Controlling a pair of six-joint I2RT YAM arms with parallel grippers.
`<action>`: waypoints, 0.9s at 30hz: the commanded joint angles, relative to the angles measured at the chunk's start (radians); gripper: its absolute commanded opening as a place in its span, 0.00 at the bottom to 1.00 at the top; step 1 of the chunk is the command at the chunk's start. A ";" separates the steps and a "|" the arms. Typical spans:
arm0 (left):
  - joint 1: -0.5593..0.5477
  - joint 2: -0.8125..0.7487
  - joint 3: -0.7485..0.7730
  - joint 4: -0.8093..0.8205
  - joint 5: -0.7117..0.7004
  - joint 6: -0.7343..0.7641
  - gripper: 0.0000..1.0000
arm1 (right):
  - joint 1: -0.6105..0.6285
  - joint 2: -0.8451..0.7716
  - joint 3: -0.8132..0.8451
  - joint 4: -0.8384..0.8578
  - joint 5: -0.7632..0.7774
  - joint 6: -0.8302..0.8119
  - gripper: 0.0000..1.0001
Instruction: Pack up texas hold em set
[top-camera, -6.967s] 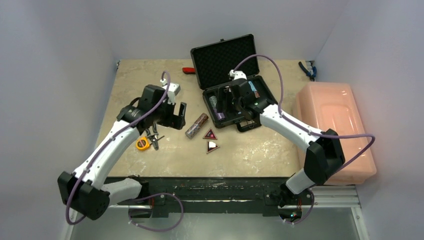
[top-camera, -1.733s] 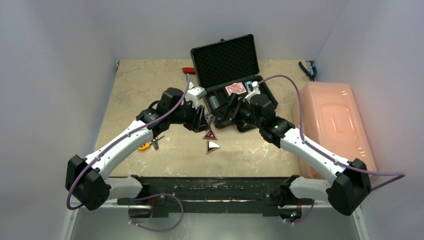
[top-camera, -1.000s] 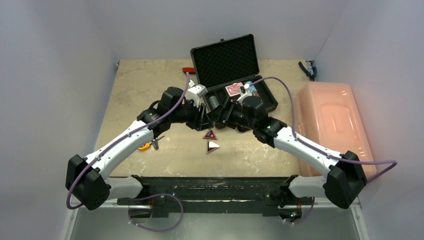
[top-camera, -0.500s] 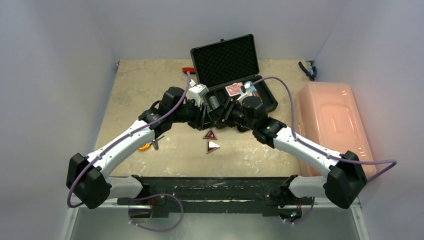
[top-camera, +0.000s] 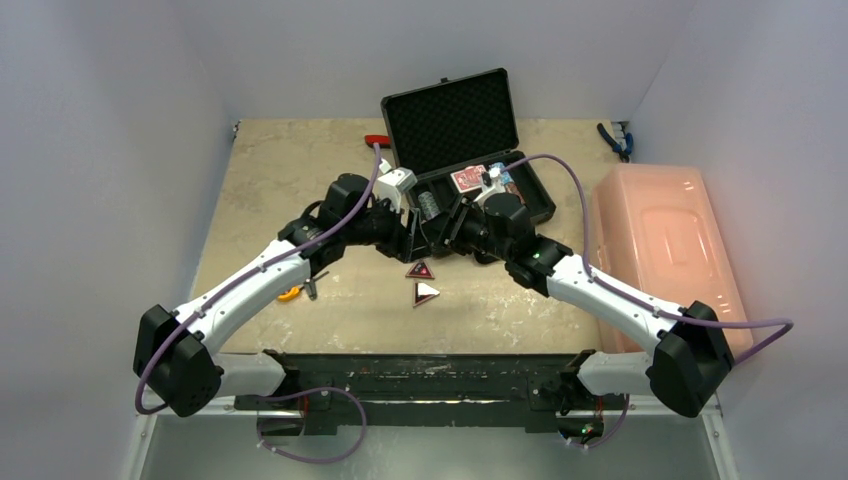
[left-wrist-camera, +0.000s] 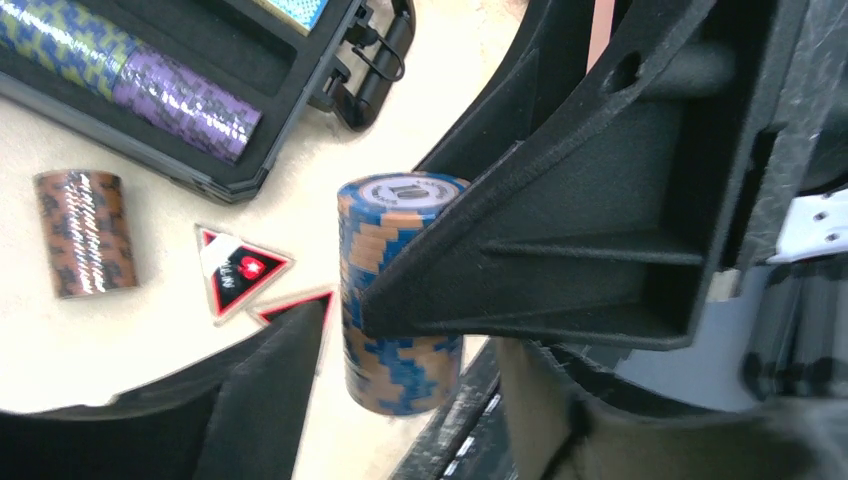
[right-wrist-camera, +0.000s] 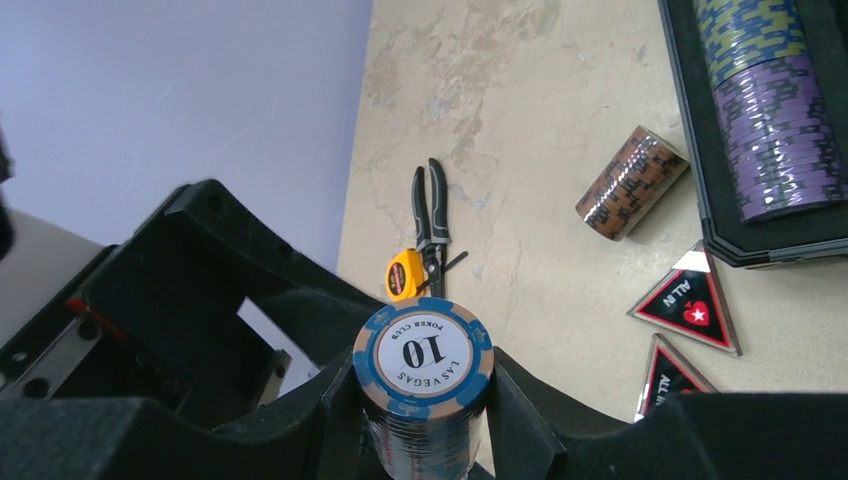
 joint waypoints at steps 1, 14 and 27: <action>-0.009 -0.028 0.033 0.104 -0.020 -0.002 0.81 | 0.018 -0.002 0.025 0.011 -0.025 -0.034 0.00; -0.008 -0.142 0.082 -0.163 -0.274 0.044 1.00 | 0.017 0.038 0.191 -0.165 0.108 -0.257 0.00; -0.007 -0.230 0.280 -0.542 -0.638 0.003 1.00 | 0.005 0.254 0.472 -0.396 0.246 -0.570 0.00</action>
